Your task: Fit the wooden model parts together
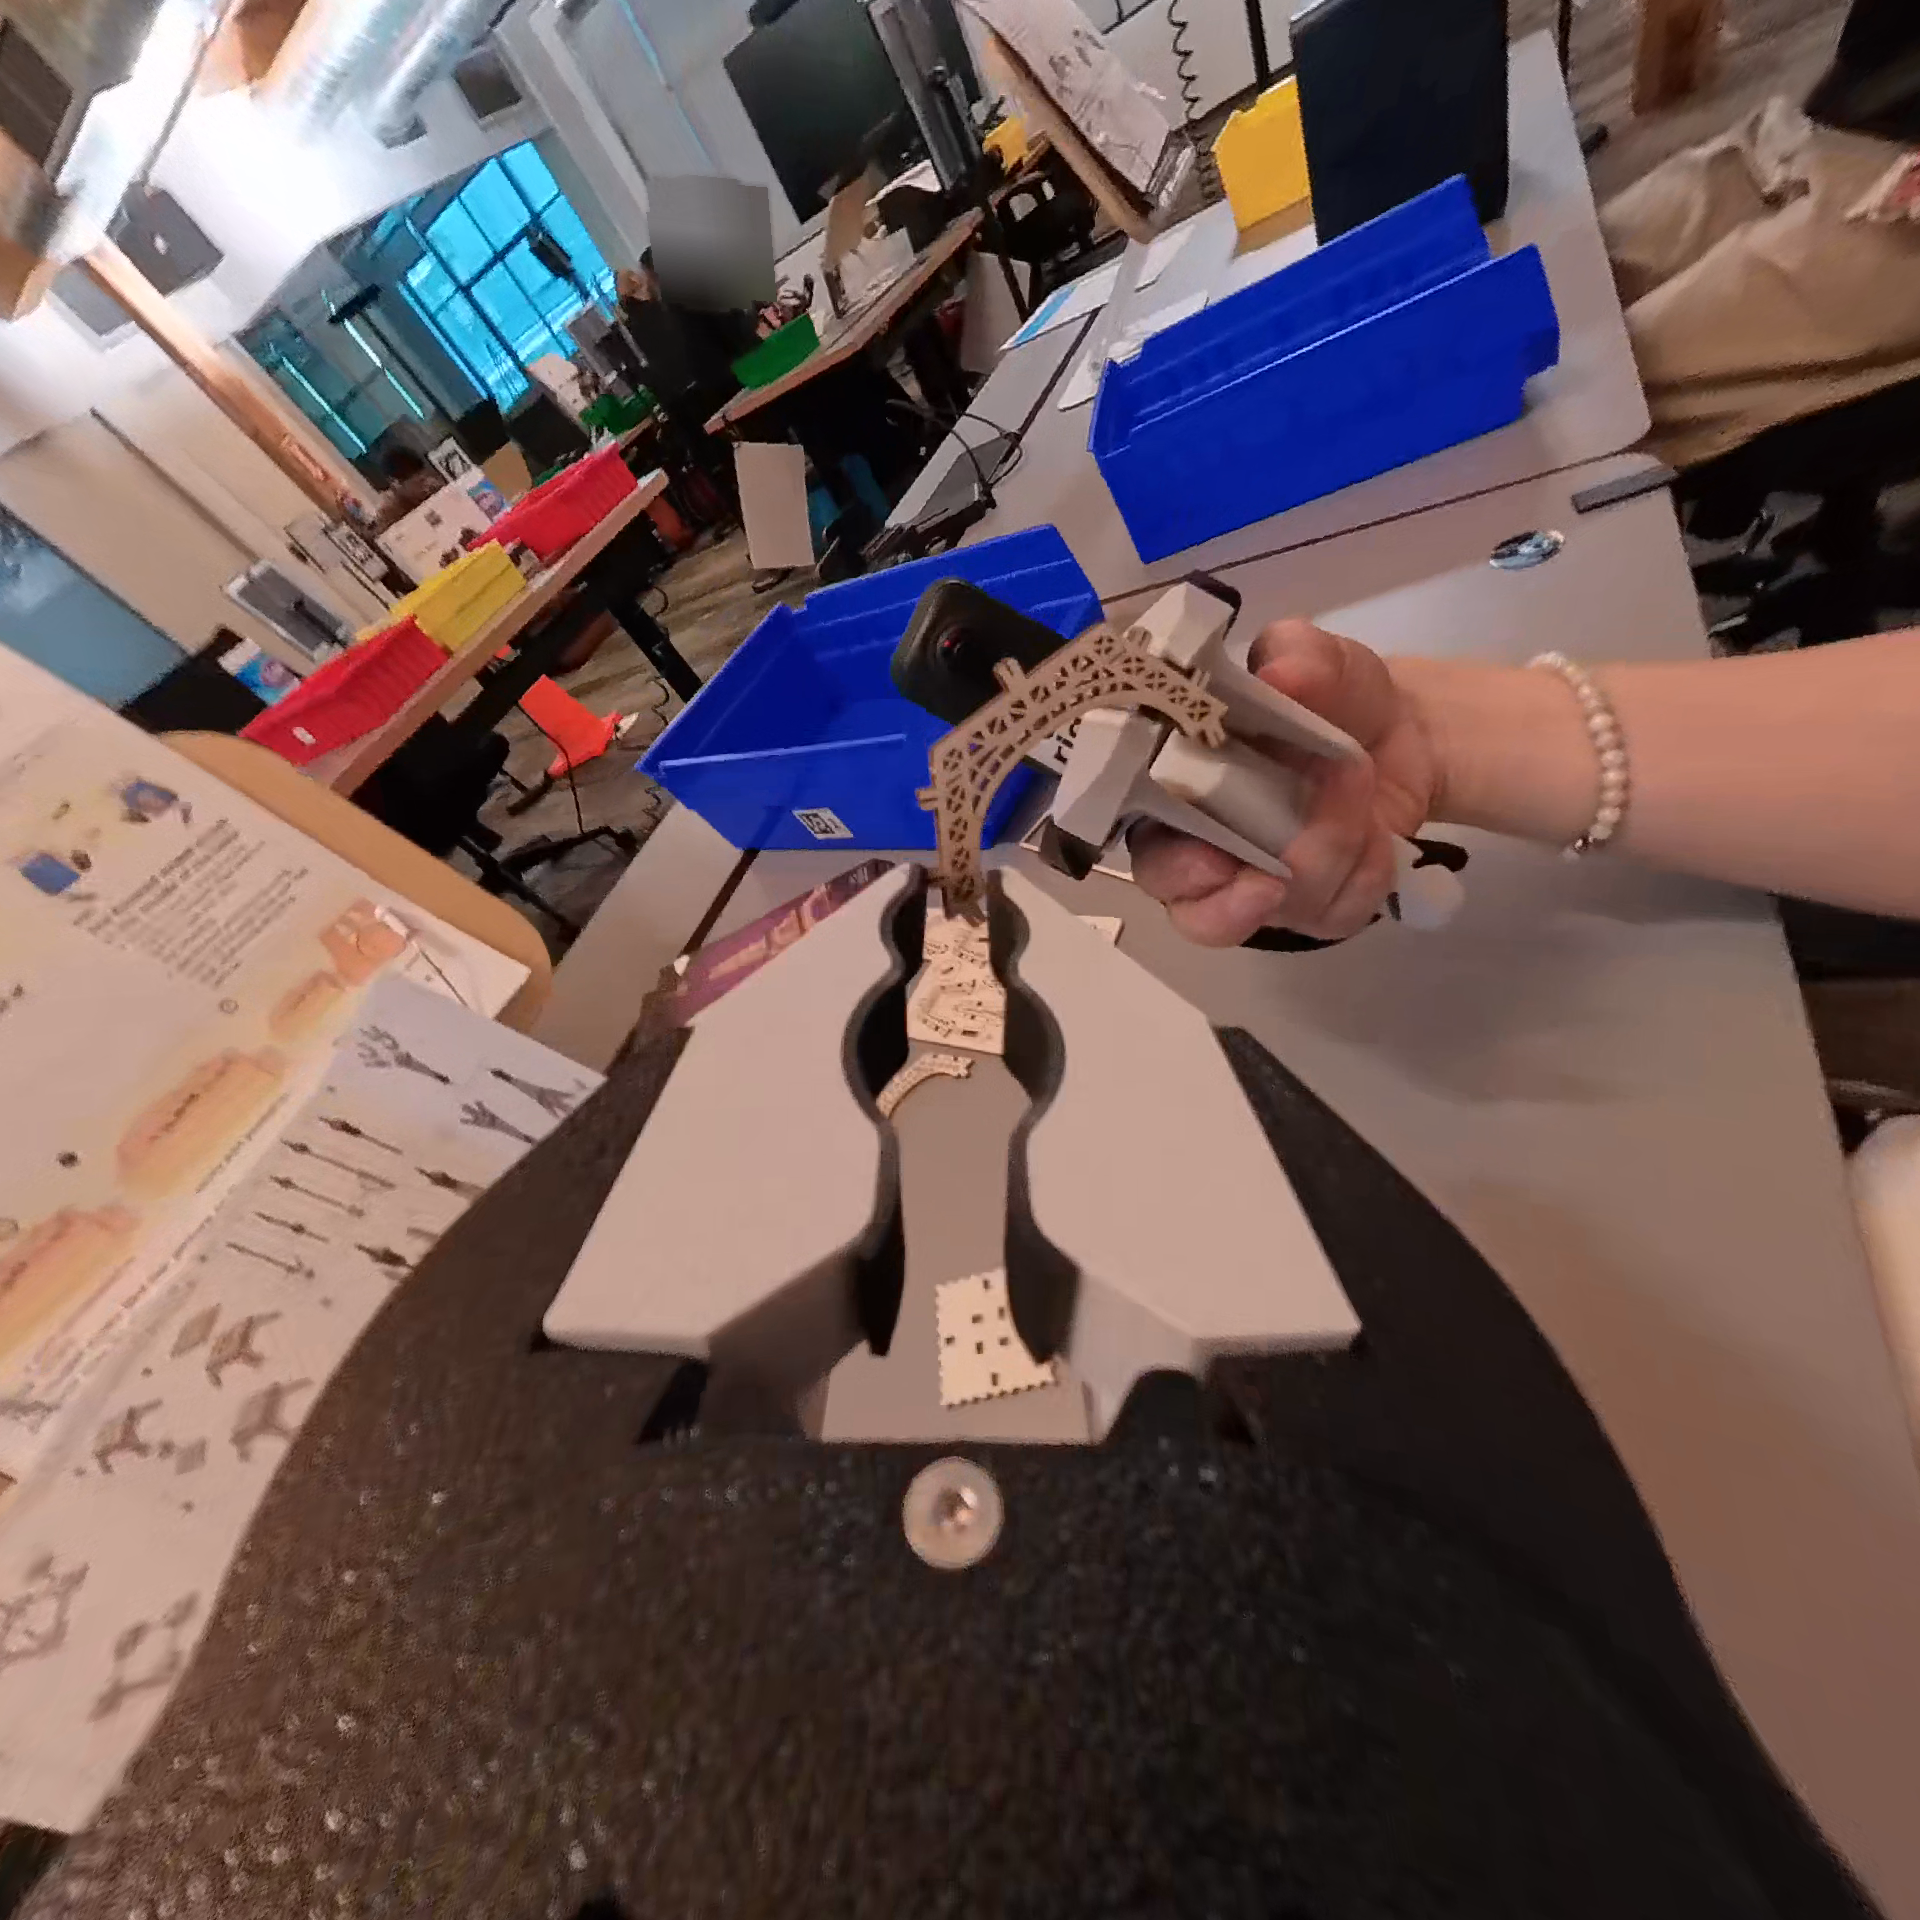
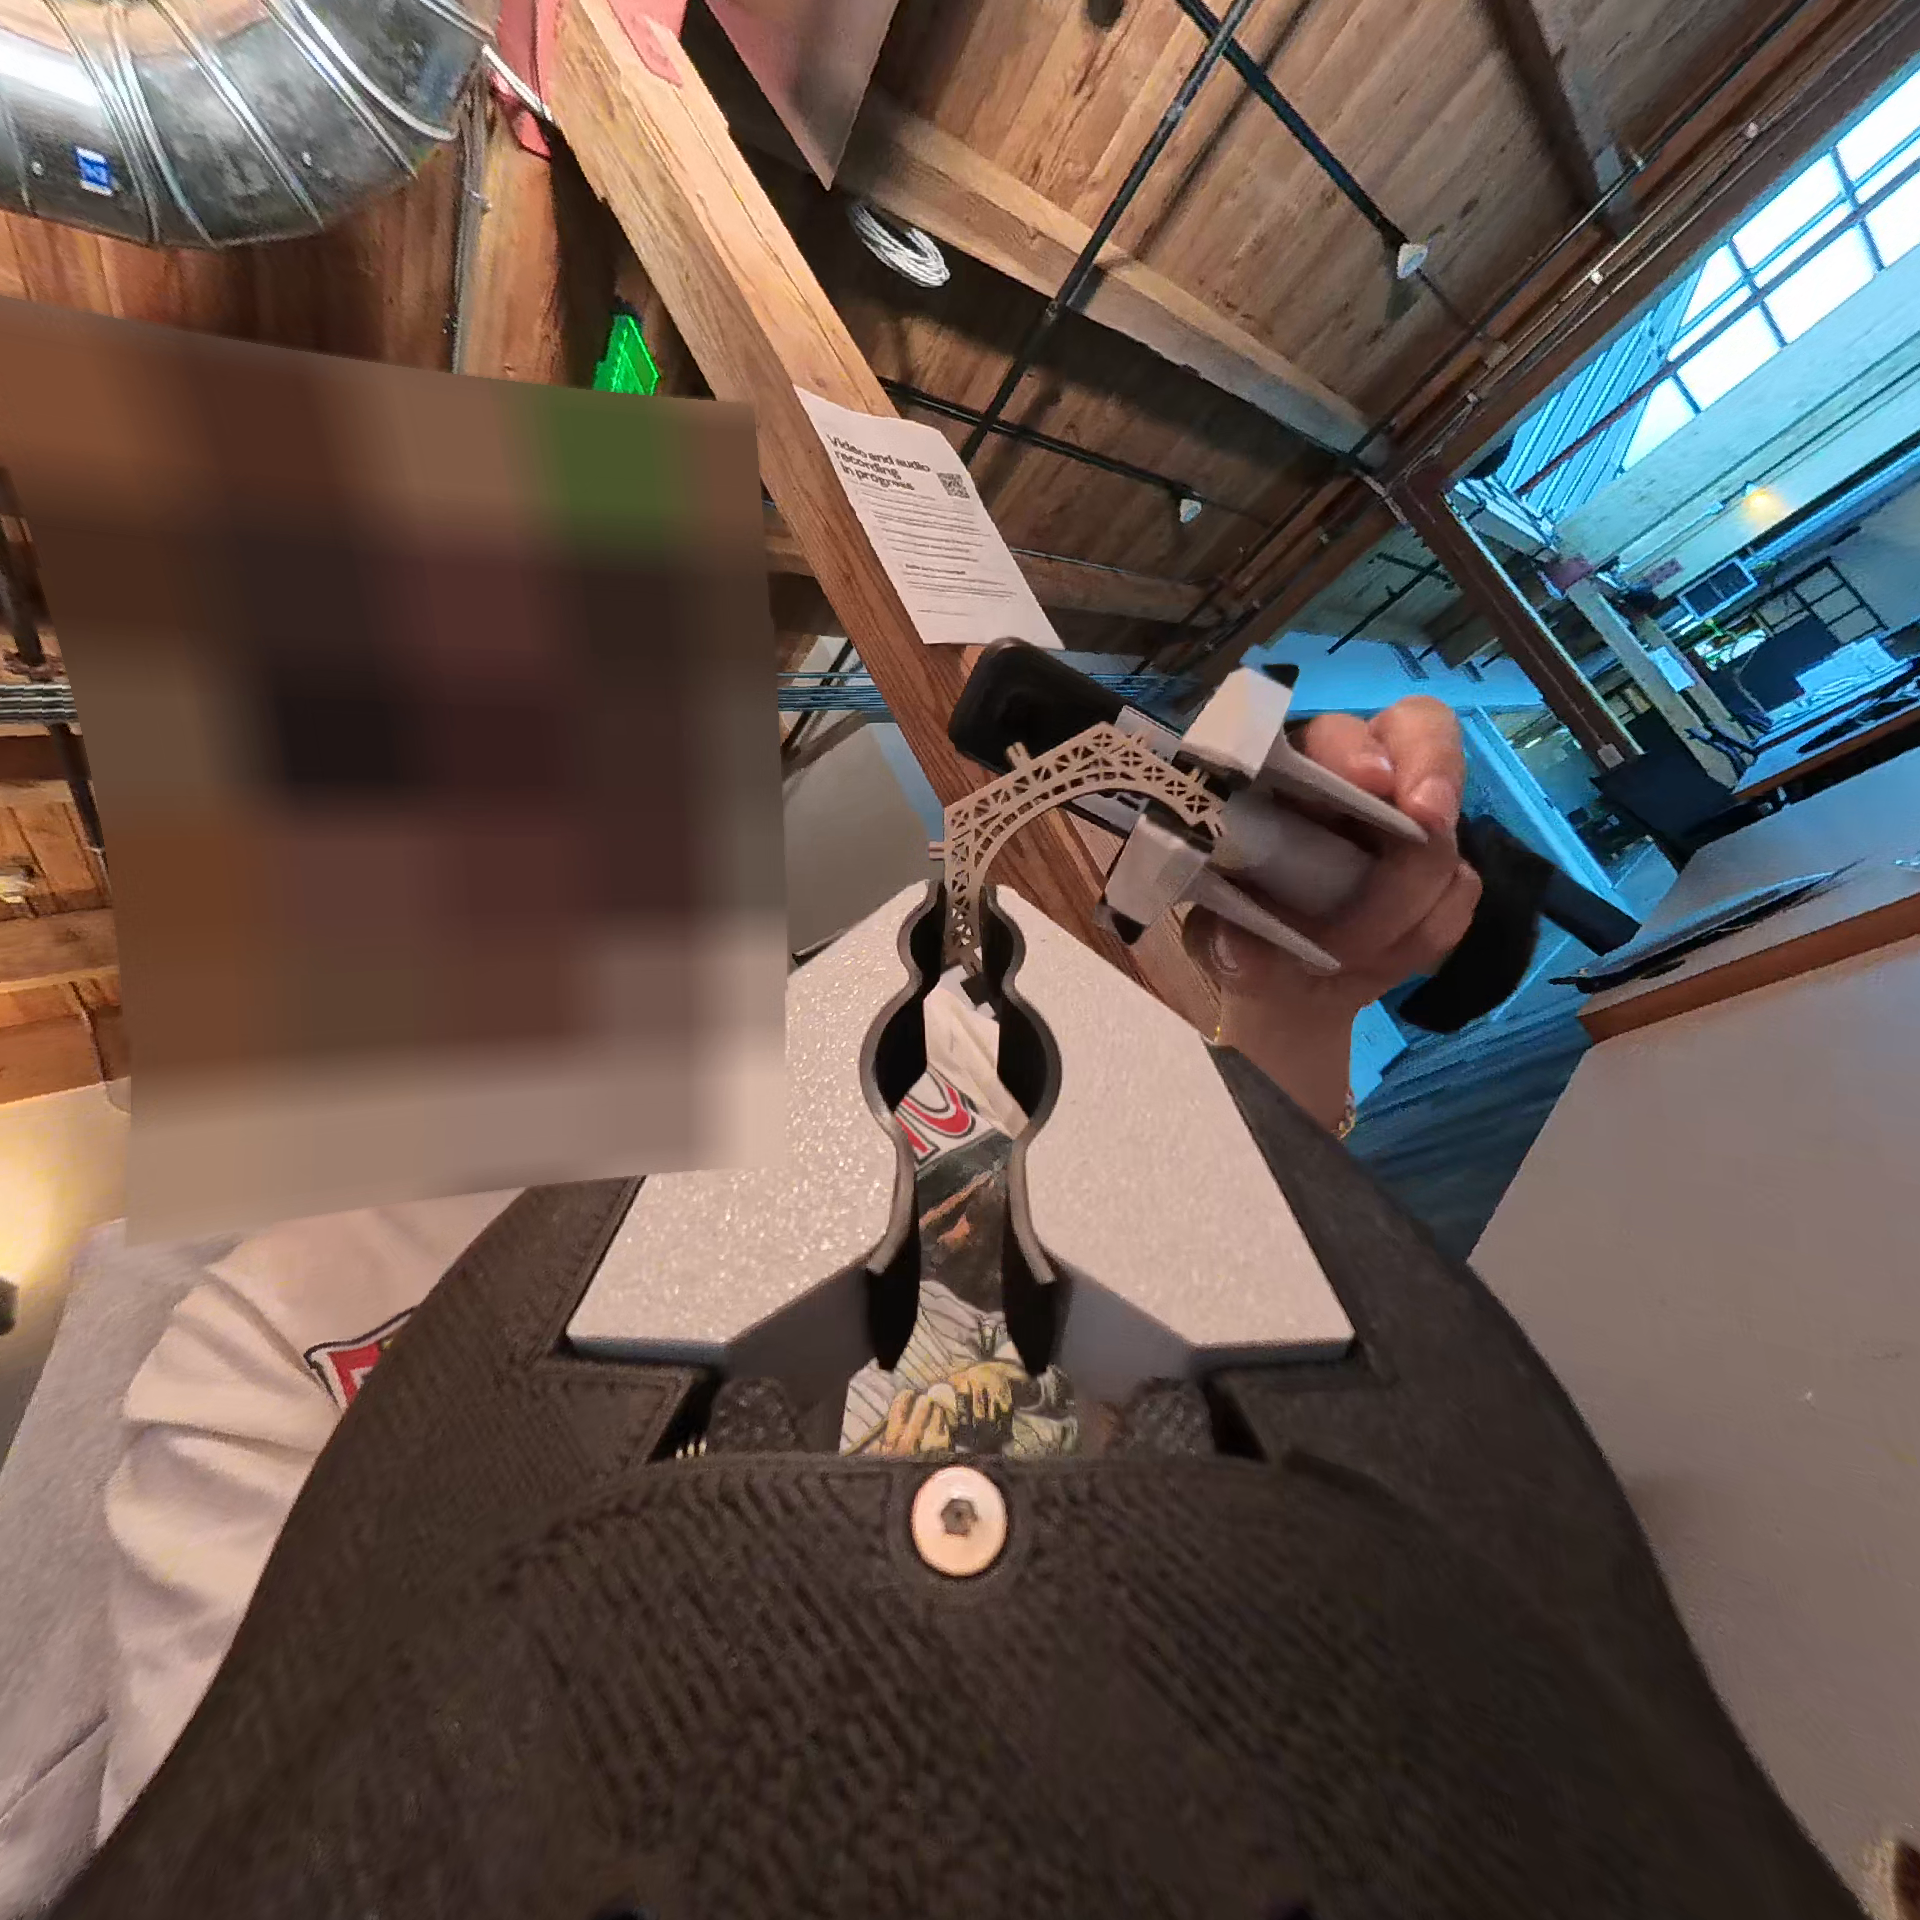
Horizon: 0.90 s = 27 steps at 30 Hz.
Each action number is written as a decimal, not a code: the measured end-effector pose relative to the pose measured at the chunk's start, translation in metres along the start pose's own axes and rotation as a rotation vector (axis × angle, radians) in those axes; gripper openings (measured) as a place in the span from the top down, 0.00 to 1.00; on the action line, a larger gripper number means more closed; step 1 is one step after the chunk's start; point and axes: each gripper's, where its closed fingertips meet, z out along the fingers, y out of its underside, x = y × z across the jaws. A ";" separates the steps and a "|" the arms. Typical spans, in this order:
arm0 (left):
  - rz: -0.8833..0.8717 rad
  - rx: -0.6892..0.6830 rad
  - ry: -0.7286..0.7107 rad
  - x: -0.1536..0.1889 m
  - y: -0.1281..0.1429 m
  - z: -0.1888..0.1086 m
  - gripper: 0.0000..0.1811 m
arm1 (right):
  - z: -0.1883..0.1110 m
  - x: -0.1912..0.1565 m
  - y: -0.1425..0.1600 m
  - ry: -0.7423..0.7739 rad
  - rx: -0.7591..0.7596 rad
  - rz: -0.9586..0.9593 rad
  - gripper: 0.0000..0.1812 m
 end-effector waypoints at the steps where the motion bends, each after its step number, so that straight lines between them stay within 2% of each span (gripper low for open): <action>1: -0.034 -0.008 -0.005 -0.001 0.003 -0.002 0.96 | 0.001 0.002 0.000 0.000 -0.002 0.003 0.98; 3: -0.152 -0.045 -0.048 -0.008 0.013 -0.006 0.96 | 0.001 0.014 -0.001 0.070 -0.015 -0.027 0.98; 6: -0.547 -0.068 -0.048 -0.009 0.031 -0.012 0.96 | -0.009 0.037 -0.011 0.288 -0.046 -0.199 0.96; 8: -0.767 -0.061 -0.008 -0.004 0.042 -0.017 0.96 | -0.025 0.059 -0.007 0.535 -0.190 -0.418 0.79; 9: -0.834 -0.040 -0.012 -0.005 0.046 -0.019 0.96 | -0.032 0.066 -0.005 0.628 -0.274 -0.535 0.70; 10: -0.877 -0.023 -0.026 -0.007 0.050 -0.022 0.96 | -0.034 0.067 -0.001 0.674 -0.347 -0.612 0.66; 13: -0.933 -0.003 -0.077 -0.010 0.068 -0.024 0.96 | -0.021 0.063 0.011 0.643 -0.428 -0.630 0.68; 18: -0.982 0.036 -0.142 -0.013 0.078 -0.028 0.96 | -0.017 0.089 0.011 0.816 -0.564 -0.821 0.71; 24: -1.071 0.092 -0.136 -0.015 0.077 -0.031 0.96 | -0.002 0.089 -0.004 0.932 -0.696 -1.343 0.76; 27: -1.114 0.121 -0.125 -0.017 0.076 -0.033 0.96 | -0.001 0.089 -0.005 0.950 -0.765 -1.512 0.77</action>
